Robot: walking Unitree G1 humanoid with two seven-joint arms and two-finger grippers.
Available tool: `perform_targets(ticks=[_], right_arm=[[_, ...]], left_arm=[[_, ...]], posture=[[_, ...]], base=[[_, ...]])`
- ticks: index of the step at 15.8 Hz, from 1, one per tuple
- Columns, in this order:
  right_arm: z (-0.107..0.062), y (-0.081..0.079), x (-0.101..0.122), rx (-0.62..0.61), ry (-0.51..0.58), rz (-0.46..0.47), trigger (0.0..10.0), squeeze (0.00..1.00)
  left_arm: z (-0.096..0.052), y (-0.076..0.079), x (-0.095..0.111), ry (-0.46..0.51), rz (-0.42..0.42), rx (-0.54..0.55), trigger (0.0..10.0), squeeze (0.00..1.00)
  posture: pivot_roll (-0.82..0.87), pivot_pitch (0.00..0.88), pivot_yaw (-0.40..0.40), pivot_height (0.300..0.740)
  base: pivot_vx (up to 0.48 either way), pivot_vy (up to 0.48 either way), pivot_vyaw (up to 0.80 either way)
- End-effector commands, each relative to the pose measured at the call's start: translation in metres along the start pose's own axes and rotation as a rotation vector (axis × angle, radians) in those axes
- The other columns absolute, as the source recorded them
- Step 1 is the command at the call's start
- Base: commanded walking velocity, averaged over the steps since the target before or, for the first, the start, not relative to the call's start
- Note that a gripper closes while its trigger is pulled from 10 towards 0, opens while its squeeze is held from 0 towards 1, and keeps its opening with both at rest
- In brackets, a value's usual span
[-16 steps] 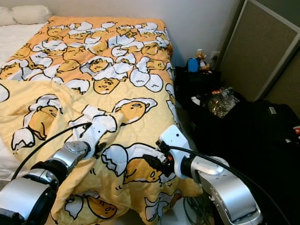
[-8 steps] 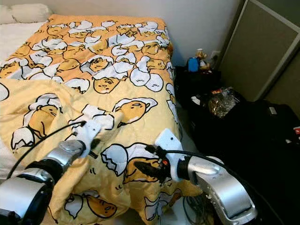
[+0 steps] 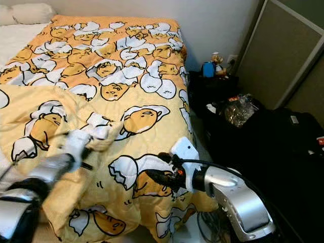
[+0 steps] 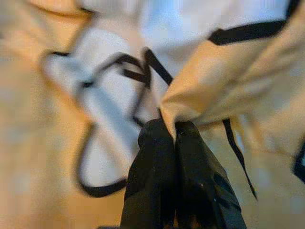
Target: Clean up the room
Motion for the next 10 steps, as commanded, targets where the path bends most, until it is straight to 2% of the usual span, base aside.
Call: perform_targets(ticks=[1, 2, 3, 4, 6, 8, 10], right_arm=[[0.001, -0.002, 0.007, 0.023, 0.042, -0.01, 10.0, 0.0], [0.001, -0.005, 0.008, 0.043, 0.059, -0.007, 10.0, 0.0], [0.001, -0.006, 0.008, 0.052, 0.061, -0.007, 10.0, 0.0], [0.002, -0.007, 0.007, 0.059, 0.06, -0.01, 10.0, 0.0], [0.003, -0.007, 0.005, 0.061, 0.059, -0.011, 10.0, 0.0], [0.006, -0.009, 0.006, 0.076, 0.069, -0.014, 10.0, 0.0], [0.01, -0.012, 0.006, 0.098, 0.081, -0.016, 10.0, 0.0]], left_arm=[[-0.013, -0.024, -0.001, 0.088, -0.067, 0.051, 0.0, 0.0], [-0.029, -0.04, -0.011, 0.128, -0.096, 0.084, 0.0, 0.0], [-0.038, -0.045, -0.016, 0.142, -0.107, 0.094, 0.0, 0.0], [-0.054, -0.054, -0.029, 0.138, -0.117, 0.145, 0.0, 0.0], [-0.07, -0.061, -0.043, 0.117, -0.131, 0.209, 0.0, 0.0], [-0.126, -0.082, -0.103, -0.035, -0.191, 0.497, 0.0, 0.0], [-0.166, -0.092, -0.141, -0.194, -0.246, 0.704, 0.0, 0.0]], posture=[[-0.16, 0.0, 0.043, 0.74], [-0.15, 0.0, 0.046, 0.74], [-0.14, 0.0, 0.048, 0.74], [-0.13, 0.0, 0.053, 0.74], [-0.12, 0.0, 0.055, 0.74], [-0.09, 0.0, 0.054, 0.74], [-0.08, 0.0, 0.052, 0.74]], base=[[0.0, 0.0, 0.0], [0.0, 0.0, 0.0], [0.0, 0.0, 0.0], [0.0, 0.0, 0.0], [0.0, 0.0, 0.0], [0.0, 0.0, 0.0], [0.0, 0.0, 0.0]])
Point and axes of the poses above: a point about 5 cm out from each wrist's last joint towards the gripper, its own z axis pointing out of the wrist towards the gripper, its own x axis along the axis of the wrist's last joint, y = z × x, the point moved 1 cm from there along z, pointing out of the wrist towards the gripper, and after that the axes turned 6 degrees about z, right-handed, at the moved point
